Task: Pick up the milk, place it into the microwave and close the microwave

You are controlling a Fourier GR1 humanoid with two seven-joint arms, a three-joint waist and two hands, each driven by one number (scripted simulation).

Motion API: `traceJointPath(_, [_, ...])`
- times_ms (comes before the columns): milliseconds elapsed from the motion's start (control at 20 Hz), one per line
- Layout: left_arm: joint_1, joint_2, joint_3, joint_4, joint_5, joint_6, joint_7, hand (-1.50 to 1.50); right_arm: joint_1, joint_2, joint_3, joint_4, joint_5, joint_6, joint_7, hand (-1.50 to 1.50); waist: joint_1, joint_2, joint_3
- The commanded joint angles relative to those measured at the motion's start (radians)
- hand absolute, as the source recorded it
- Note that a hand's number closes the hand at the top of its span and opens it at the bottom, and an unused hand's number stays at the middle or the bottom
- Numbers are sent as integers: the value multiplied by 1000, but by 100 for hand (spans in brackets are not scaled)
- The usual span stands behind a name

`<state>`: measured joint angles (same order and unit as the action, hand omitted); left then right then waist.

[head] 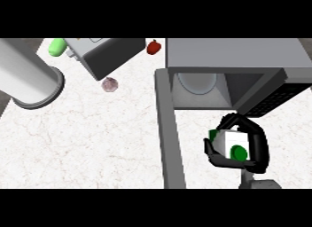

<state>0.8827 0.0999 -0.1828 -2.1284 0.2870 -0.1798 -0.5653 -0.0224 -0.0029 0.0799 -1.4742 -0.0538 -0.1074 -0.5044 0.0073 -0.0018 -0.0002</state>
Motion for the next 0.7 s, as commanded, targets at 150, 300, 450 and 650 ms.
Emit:
traceJointPath(150, [-8,-6,13,52,11,-14,-23,-150,-192,3,47,94,21,-140,90,150,6,2,0])
traceJointPath(300, [27,16,53,11,48,-32,-25,-150,-273,3,51,267,37,-208,33,150,13,3,1])
traceJointPath(450, [27,30,77,23,53,-50,-42,-150,-301,3,48,360,68,-262,42,150,13,3,0])
traceJointPath(650, [3,5,41,28,8,-27,-29,-150,-463,3,-4,527,18,-298,53,150,13,4,1])
